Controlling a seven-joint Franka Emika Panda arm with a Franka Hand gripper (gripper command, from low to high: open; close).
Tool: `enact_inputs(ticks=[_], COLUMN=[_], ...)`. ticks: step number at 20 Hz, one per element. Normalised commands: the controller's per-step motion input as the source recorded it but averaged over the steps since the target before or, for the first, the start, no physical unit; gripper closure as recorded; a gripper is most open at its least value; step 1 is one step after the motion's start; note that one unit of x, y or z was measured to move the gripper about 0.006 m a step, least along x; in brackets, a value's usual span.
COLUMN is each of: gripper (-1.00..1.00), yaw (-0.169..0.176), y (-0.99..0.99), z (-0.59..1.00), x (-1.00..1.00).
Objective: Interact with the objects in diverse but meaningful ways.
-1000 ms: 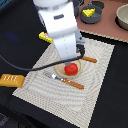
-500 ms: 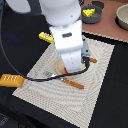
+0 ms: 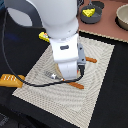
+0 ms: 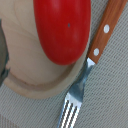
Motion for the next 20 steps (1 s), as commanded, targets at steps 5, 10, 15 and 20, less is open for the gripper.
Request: enact_inputs(ticks=[5, 10, 15, 20], gripper=[-1.00, -1.00, -1.00, -1.00], yaw=[-0.028, -0.030, -0.016, -0.011], y=[0.18, 0.18, 0.12, 0.09], z=[-0.06, -0.04, -0.08, -0.04], x=[0.42, 0.44, 0.35, 0.38])
